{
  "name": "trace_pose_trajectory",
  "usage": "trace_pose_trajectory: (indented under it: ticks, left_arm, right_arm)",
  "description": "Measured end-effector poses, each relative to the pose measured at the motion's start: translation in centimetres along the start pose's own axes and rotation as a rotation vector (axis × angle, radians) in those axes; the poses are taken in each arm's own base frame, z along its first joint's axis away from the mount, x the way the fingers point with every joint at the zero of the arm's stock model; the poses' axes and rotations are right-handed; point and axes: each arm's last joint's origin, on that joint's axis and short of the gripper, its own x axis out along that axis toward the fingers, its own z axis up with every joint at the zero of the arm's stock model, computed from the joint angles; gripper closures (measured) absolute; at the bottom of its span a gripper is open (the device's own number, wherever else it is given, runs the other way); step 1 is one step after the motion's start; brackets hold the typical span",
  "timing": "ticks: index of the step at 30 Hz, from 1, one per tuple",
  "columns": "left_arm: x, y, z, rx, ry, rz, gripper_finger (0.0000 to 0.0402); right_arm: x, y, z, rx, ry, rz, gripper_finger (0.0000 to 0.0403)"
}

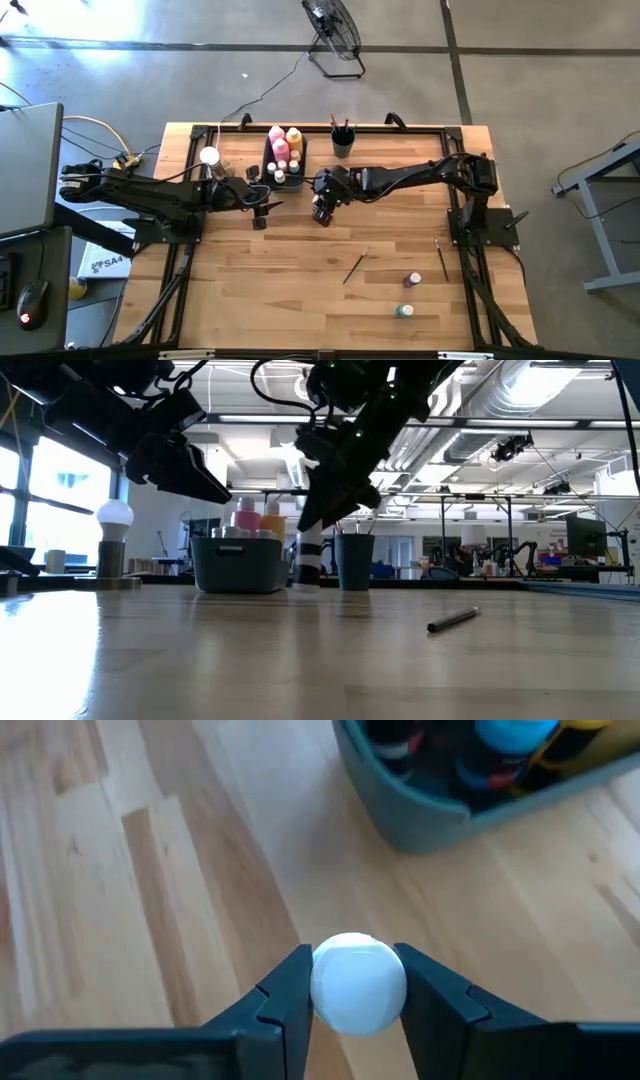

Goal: Pick & Place Paint Supplies
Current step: Put the small white paint bottle into the green bin

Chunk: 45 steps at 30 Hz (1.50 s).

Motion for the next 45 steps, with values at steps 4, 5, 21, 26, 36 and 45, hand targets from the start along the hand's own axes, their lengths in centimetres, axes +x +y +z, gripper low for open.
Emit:
trace_pose_trajectory:
  ticks: [4,5,21,26,36,45]
  left_arm:
    - [0.0,0.0,0.0,0.0,0.001,0.0,0.0226]
    - [0.0,0.0,0.0,0.0,0.001,0.0,0.0226]
    - [0.0,0.0,0.0,0.0,0.001,0.0,0.0226]
    - [0.0,0.0,0.0,0.0,0.002,0.0,0.0226]
    - [0.0,0.0,0.0,0.001,0.004,-0.001,0.0226]
    - [0.0,0.0,0.0,0.001,0.005,-0.001,0.0226]
  right_arm:
    - [0.2,-0.1,-0.1,-0.001,0.009,-0.008,0.0279]
    - [0.2,0.0,-0.1,-0.001,0.007,-0.007,0.0279]
    - [0.2,0.0,-0.2,-0.025,0.017,0.014,0.0212]
    - [0.2,0.2,-0.2,-0.077,0.019,0.025,0.0189]
    - [-0.7,0.0,-0.1,-0.117,0.039,0.068,0.017]
    - [-5.8,-0.9,0.5,-0.153,0.06,0.058,0.0169]
